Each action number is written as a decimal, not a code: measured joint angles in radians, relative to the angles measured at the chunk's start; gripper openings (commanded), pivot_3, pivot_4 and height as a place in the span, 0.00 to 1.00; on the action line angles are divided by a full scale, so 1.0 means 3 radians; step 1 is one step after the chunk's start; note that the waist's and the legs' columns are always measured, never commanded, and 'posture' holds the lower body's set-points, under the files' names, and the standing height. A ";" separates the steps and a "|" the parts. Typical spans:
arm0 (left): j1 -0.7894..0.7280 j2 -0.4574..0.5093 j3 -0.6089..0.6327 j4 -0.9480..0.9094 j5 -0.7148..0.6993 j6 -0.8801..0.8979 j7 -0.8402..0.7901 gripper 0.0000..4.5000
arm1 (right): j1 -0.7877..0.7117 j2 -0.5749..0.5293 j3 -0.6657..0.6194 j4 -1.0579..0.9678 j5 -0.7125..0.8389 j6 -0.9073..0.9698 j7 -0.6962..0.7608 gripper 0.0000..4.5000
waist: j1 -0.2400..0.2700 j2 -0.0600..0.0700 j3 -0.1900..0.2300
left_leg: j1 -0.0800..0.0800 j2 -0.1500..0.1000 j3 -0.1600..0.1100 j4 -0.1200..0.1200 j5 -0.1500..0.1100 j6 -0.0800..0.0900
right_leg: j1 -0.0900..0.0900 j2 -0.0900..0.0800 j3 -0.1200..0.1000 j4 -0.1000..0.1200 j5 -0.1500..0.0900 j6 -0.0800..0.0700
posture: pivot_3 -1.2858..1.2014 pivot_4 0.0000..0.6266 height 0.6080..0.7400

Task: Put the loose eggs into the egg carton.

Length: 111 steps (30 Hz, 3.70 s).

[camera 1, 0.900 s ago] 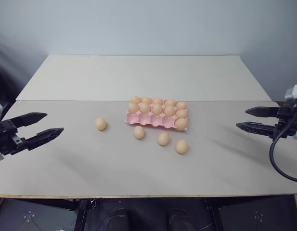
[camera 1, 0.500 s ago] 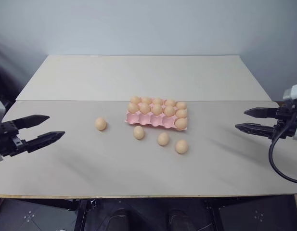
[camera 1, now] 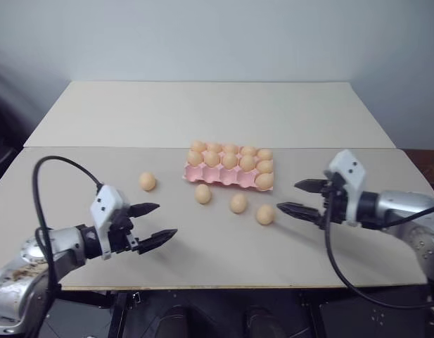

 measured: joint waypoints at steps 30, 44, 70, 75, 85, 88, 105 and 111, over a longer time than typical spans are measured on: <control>-0.0054 -0.0299 -0.0338 0.0005 0.0373 -0.0208 0.0354 0.99 | -0.0177 0.1225 0.0406 0.0052 -0.0524 0.1023 -0.1625 1.00 | -0.0011 0.0000 0.0000 | -0.0005 -0.0001 -0.0002 0.0000 0.0000 0.0001 | -0.0004 0.0000 -0.0002 0.0000 0.0000 0.0000 | 0.52 0.24 1.00; -0.0053 -0.0315 -0.0266 0.0005 0.0305 -0.0208 0.0404 1.00 | -0.0182 0.1326 0.0430 0.0142 -0.0694 0.1015 -0.1612 0.52 | -0.0013 0.0000 0.0000 | -0.0006 0.0000 -0.0003 -0.0001 0.0000 0.0001 | -0.0004 0.0001 -0.0003 -0.0001 0.0000 0.0000 | 0.52 0.24 1.00; -0.0070 -0.0438 -0.0243 -0.0007 0.0304 -0.0204 0.0570 1.00 | -0.0713 0.1237 0.0702 0.0738 -0.0838 -0.0082 -0.1005 0.44 | -0.0019 0.0000 0.0000 | -0.0006 0.0000 -0.0002 -0.0002 0.0000 0.0001 | -0.0005 0.0001 -0.0003 -0.0002 0.0000 0.0000 | 0.52 0.24 1.00; -0.0014 -0.0587 -0.0249 -0.0125 0.0293 -0.0192 0.0718 1.00 | -0.0828 0.1352 0.0844 0.1164 -0.1084 -0.0629 -0.0957 0.44 | -0.0024 0.0000 0.0000 | -0.0007 0.0001 -0.0001 -0.0002 0.0000 0.0001 | -0.0009 0.0001 -0.0002 0.0000 0.0000 0.0000 | 0.52 0.24 1.00; 0.0052 -0.0747 -0.0341 -0.0252 0.0295 -0.0143 0.0920 1.00 | -0.0952 0.1552 0.1056 0.1658 -0.1427 -0.1267 -0.0880 0.44 | -0.0020 0.0000 0.0000 | -0.0007 0.0001 -0.0001 -0.0002 0.0000 0.0000 | -0.0008 0.0001 -0.0003 0.0000 0.0000 0.0000 | 0.52 0.24 1.00; 0.0058 -0.0748 -0.0345 -0.0270 0.0295 -0.0142 0.0945 1.00 | -0.0954 0.1586 0.1057 0.1797 -0.1504 -0.1408 -0.0874 0.44 | -0.0020 0.0000 0.0000 | -0.0007 0.0001 0.0000 -0.0002 0.0000 0.0000 | -0.0008 0.0000 -0.0003 0.0000 0.0000 0.0000 | 0.52 0.24 1.00; 0.0103 -0.0692 -0.0337 -0.0326 0.0297 -0.0141 0.0963 1.00 | -0.0950 0.1507 0.1053 0.1806 -0.1633 -0.1471 -0.0741 0.99 | -0.0020 0.0000 0.0000 | -0.0007 0.0001 0.0000 -0.0002 0.0000 0.0000 | -0.0009 0.0000 -0.0003 0.0000 0.0000 0.0000 | 0.52 0.24 1.00; 0.0099 -0.0658 -0.0313 -0.0324 0.0296 -0.0141 0.0947 1.00 | -0.0948 0.1405 0.1052 0.1550 -0.1623 -0.1331 -0.0666 0.99 | -0.0019 0.0000 0.0000 | -0.0007 0.0001 0.0000 -0.0002 0.0000 0.0000 | -0.0009 0.0000 -0.0003 0.0000 0.0000 0.0000 | 0.52 0.24 1.00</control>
